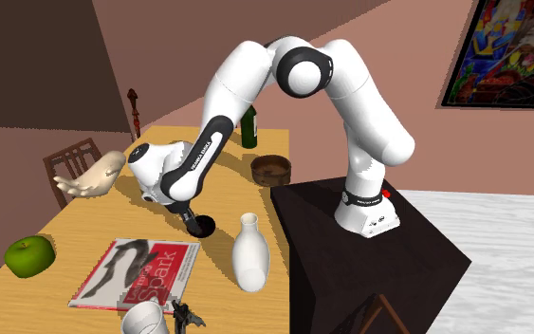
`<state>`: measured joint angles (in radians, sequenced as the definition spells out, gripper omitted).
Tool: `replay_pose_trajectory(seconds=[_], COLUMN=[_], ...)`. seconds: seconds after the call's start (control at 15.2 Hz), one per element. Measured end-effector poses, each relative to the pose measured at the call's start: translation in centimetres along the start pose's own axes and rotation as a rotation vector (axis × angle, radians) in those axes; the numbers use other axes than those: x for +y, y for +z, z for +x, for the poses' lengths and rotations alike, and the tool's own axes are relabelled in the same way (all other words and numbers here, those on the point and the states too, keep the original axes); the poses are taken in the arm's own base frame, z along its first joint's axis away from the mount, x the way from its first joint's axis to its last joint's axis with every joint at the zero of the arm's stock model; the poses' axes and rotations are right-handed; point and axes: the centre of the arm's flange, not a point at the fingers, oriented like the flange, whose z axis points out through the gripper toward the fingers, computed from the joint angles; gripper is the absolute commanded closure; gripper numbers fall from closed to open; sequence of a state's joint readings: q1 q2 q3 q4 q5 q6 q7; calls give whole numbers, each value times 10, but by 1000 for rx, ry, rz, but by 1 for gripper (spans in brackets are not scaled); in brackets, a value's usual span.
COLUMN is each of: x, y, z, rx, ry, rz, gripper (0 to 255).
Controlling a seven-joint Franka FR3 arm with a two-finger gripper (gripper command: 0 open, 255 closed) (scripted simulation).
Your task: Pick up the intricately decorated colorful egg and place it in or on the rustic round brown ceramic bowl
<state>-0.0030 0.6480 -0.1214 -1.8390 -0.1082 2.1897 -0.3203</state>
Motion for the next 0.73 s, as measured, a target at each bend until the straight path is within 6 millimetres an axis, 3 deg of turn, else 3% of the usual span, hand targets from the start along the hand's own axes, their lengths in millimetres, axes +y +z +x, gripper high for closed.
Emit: replay_pose_trajectory(seconds=[0.26, 0.33, 0.73], x=[0, 0, 0], y=[1, 1, 0], z=[0, 0, 0], rx=[0, 0, 3], ry=[0, 0, 0], rz=[0, 0, -1], gripper=[0, 255, 255])
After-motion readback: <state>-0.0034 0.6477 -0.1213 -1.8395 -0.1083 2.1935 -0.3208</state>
